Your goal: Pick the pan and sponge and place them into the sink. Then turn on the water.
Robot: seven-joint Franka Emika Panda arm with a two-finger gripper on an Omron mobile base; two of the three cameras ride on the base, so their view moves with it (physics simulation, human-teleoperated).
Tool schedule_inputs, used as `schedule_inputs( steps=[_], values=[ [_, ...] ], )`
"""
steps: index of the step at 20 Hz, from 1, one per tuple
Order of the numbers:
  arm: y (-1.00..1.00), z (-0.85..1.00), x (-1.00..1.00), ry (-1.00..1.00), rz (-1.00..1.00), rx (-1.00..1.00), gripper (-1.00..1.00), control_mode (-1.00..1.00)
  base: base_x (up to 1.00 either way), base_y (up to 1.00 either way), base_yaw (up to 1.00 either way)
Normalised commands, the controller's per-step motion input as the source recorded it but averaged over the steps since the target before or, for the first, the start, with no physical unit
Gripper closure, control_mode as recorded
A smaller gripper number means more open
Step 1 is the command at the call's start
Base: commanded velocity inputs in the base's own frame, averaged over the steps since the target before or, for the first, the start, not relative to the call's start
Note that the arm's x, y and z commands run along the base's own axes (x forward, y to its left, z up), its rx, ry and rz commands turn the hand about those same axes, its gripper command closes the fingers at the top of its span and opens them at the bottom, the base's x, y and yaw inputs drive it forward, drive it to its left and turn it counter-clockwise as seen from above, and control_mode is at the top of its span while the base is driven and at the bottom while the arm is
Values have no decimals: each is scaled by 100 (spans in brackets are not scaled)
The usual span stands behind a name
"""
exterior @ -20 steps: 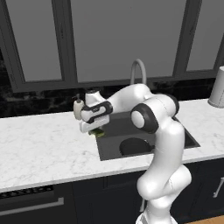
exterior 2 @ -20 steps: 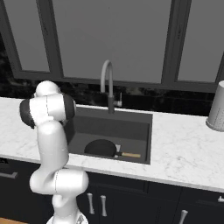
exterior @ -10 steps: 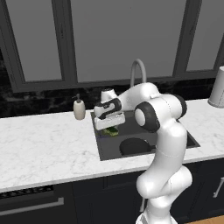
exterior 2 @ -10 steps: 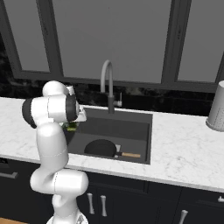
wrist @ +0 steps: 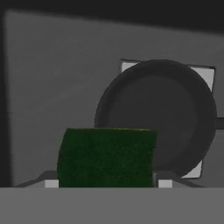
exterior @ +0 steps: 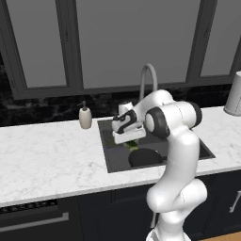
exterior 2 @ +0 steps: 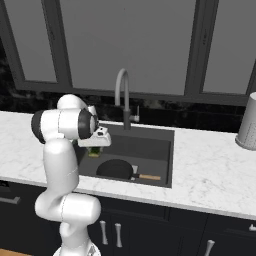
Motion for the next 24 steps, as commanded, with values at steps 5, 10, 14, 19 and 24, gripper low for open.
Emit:
schedule_inputs(
  steps=[5,10,14,19,24],
  values=[
    [-30,-46,8,0,-10,-2,100,-100,0,0,0],
    [-4,-56,13,0,-9,-5,100,-100,0,0,0],
    [0,-51,7,0,-8,-3,100,-100,0,0,0],
    [-1,-45,9,0,-7,0,100,-100,0,0,0],
    [-5,-32,15,0,-7,0,100,-100,0,0,0]
  ],
)
